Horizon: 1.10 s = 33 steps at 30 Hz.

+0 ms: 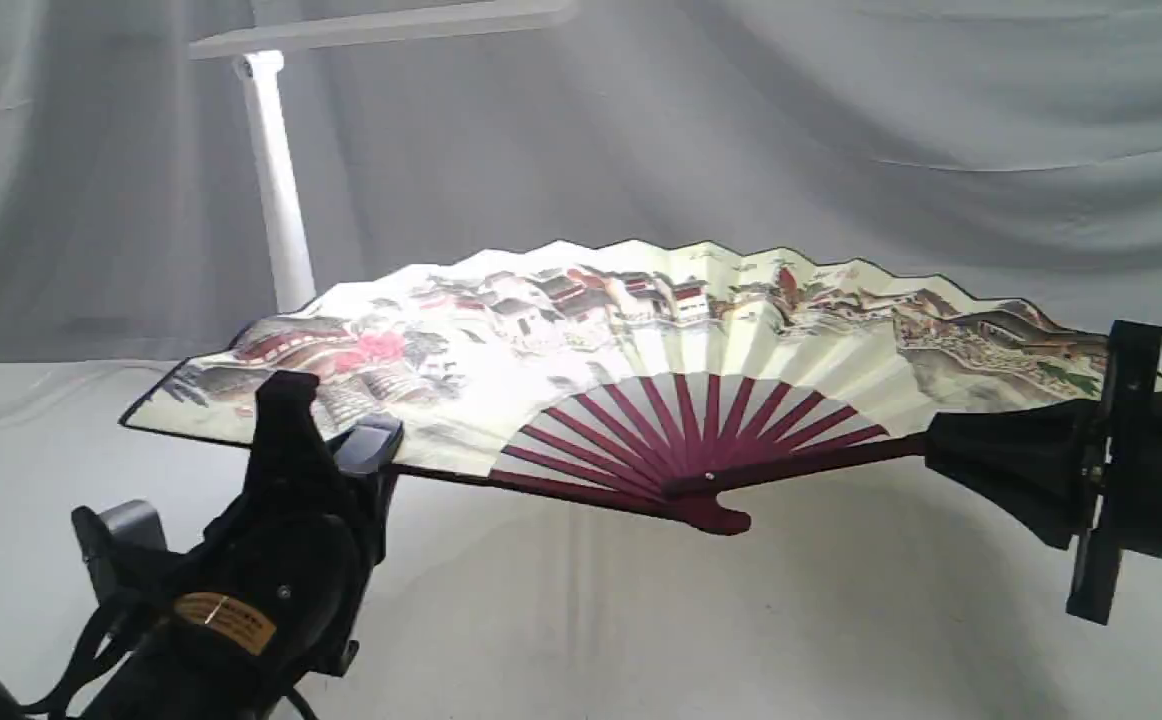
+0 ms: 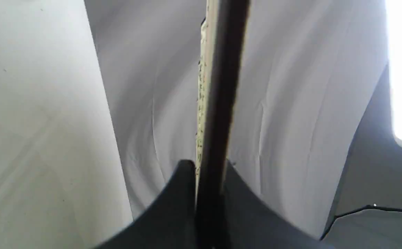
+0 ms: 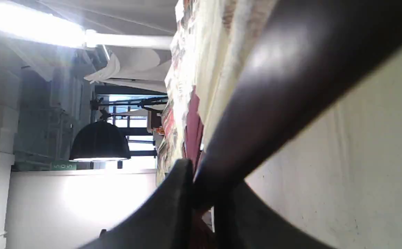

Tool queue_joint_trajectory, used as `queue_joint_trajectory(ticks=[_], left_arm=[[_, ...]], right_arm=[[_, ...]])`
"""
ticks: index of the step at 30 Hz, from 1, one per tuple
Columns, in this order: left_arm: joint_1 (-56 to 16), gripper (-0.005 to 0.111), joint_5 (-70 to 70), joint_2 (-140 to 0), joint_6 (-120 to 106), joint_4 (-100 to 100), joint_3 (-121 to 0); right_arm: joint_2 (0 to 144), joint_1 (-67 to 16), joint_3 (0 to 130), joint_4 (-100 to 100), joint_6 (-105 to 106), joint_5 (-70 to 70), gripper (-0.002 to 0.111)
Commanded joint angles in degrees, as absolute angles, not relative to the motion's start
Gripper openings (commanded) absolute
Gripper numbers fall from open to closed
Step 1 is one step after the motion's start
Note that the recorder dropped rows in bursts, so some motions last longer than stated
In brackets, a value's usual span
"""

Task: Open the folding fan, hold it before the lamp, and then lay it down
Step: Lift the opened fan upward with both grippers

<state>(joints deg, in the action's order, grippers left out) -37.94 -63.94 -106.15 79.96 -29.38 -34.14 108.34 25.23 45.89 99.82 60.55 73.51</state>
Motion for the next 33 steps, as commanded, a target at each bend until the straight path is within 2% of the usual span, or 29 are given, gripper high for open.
queue_joint_trajectory(ticks=[1, 14, 21, 24, 33], left_arm=[[-35.9, 0.000, -69.0, -103.2, 80.9, -41.6, -31.6], [-35.5, 0.000, -64.0, -98.3, 80.9, -44.7, -28.0], [-29.8, 0.000, -60.3, -94.9, 82.6, -38.5, -28.0], [-26.6, 0.000, -55.3, -93.0, 82.6, -35.3, -28.0], [-21.3, 0.000, -55.0, -89.4, 83.9, -33.2, -28.6]], right_arm=[[106.8, 24.1, 46.1, 99.9, 62.0, 66.1, 0.000], [98.1, 19.9, 46.1, 99.9, 57.1, 59.8, 0.000], [94.1, 17.0, 47.2, 99.9, 54.6, 54.4, 0.000], [93.8, 14.2, 50.9, 99.9, 52.4, 53.0, 0.000], [93.8, 7.9, 60.5, 99.9, 47.4, 47.1, 0.000]])
